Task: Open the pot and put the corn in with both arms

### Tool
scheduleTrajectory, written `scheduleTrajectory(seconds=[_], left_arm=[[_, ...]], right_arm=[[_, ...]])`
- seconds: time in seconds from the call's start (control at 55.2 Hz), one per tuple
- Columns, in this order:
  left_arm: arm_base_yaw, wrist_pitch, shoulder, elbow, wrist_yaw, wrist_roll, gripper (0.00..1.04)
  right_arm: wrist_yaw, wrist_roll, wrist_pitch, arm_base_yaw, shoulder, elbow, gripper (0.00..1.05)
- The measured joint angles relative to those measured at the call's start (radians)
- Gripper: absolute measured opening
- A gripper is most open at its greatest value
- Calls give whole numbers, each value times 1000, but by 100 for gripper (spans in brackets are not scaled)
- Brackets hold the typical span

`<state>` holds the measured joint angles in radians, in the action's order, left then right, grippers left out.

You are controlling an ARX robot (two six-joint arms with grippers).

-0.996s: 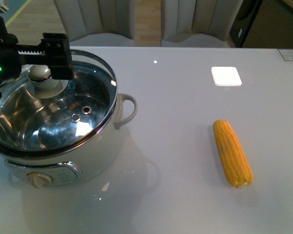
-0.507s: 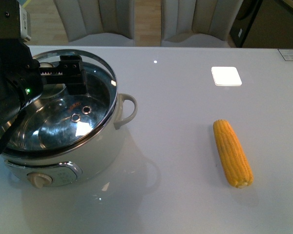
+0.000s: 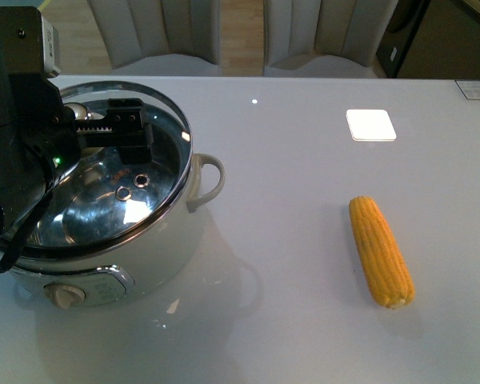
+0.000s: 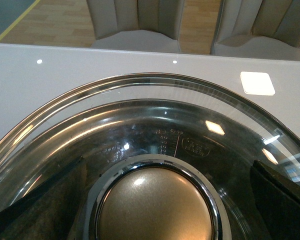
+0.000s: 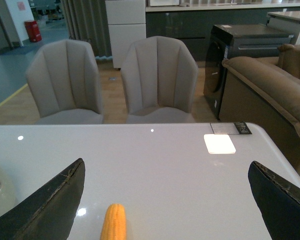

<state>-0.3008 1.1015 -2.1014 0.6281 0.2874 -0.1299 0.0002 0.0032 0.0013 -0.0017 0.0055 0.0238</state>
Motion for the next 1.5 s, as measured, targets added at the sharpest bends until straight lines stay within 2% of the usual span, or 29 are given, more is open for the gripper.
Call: scheduleTrajectory(seconds=[0.145, 0.38, 0.453, 1.051, 1.504], left_arm=[[-2, 4, 0, -4, 11, -2, 86], [-2, 6, 0, -5, 29, -11, 50], [0, 6, 3, -5, 32, -10, 44], [11, -47, 61, -24, 30, 21, 44], [61, -138, 237, -26, 19, 36, 44]], right_arm=[[0, 0, 0, 0, 0, 0, 96], [0, 0, 0, 0, 0, 0, 96], [0, 0, 0, 0, 0, 0, 96], [0, 0, 0, 0, 0, 0, 96], [0, 0, 0, 0, 0, 0, 96]])
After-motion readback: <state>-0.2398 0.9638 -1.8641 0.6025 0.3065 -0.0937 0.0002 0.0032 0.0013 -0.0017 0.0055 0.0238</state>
